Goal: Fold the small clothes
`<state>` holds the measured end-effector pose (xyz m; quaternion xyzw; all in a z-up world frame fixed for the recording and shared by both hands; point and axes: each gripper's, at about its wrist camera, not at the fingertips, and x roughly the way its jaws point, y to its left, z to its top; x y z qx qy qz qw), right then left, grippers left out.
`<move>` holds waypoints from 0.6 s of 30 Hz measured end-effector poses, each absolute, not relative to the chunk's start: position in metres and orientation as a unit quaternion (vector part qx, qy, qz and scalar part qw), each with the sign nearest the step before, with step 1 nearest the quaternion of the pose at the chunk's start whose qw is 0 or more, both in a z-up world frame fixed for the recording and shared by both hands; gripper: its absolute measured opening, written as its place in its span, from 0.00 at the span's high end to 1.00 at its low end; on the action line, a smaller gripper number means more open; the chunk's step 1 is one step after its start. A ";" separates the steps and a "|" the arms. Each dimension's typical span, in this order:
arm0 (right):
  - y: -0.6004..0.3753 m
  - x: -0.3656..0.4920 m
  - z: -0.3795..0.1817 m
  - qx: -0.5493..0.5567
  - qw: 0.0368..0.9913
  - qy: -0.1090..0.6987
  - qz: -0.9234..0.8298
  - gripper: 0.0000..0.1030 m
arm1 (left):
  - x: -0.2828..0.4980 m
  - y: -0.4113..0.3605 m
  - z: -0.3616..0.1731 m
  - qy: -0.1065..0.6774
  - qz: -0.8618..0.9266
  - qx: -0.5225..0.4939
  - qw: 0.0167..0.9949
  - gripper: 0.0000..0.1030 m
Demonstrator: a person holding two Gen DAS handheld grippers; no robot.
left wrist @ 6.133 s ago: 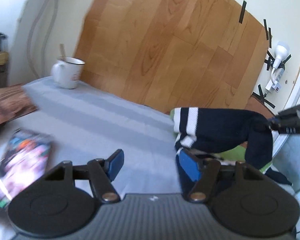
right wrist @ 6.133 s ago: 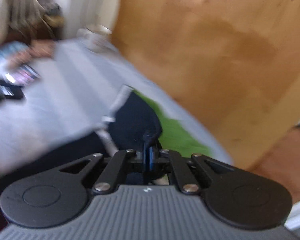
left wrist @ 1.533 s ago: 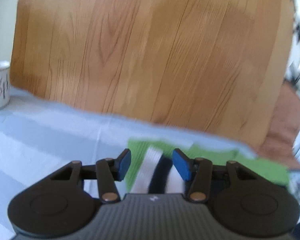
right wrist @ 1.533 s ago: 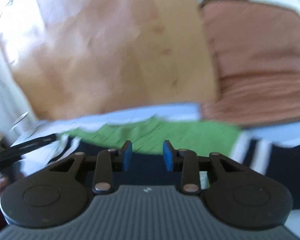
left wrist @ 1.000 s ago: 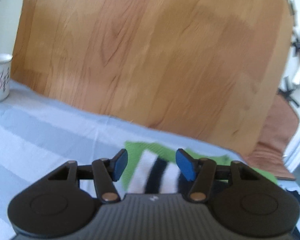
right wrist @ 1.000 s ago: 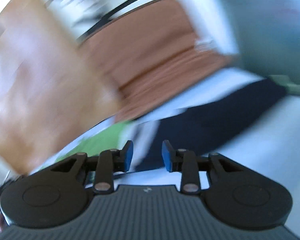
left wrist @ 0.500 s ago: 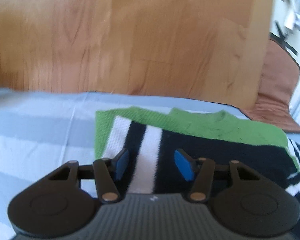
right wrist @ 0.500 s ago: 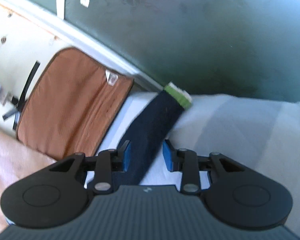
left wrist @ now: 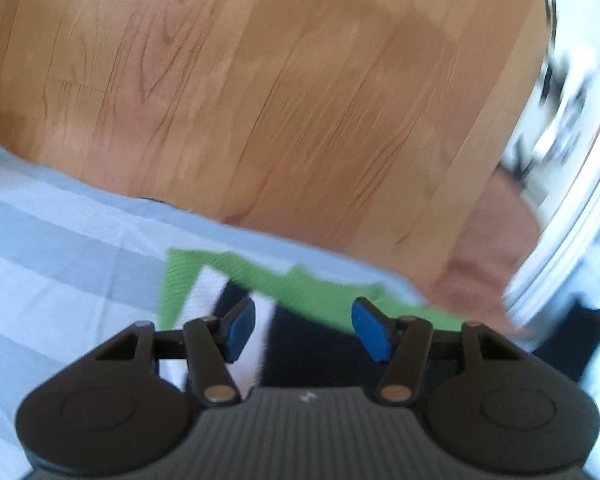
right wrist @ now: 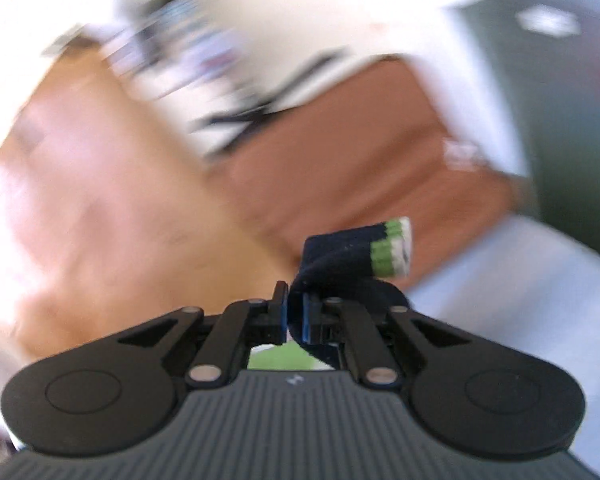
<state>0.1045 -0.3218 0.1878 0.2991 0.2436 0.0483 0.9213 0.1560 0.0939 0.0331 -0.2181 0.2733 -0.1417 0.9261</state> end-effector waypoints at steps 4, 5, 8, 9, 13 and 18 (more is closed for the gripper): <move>-0.221 0.144 0.199 0.227 0.922 0.274 0.153 0.91 | 0.148 0.109 0.040 0.258 -0.176 -0.270 0.911 0.30; -0.199 0.151 0.195 0.213 0.919 0.284 0.171 0.91 | 0.148 0.111 0.039 0.256 -0.183 -0.280 0.907 0.23; -0.128 0.170 0.178 0.160 0.910 0.314 0.220 0.91 | 0.150 0.117 0.034 0.264 -0.188 -0.294 0.899 0.22; -0.108 0.174 0.171 0.141 0.907 0.320 0.234 0.91 | 0.153 0.120 0.031 0.273 -0.190 -0.299 0.895 0.22; -0.033 0.172 0.124 0.047 0.869 0.380 0.313 0.78 | 0.167 0.124 0.014 0.311 -0.195 -0.317 0.874 0.22; -0.047 0.156 0.112 0.034 0.857 0.388 0.338 0.65 | 0.171 0.117 0.008 0.331 -0.182 -0.295 0.878 0.21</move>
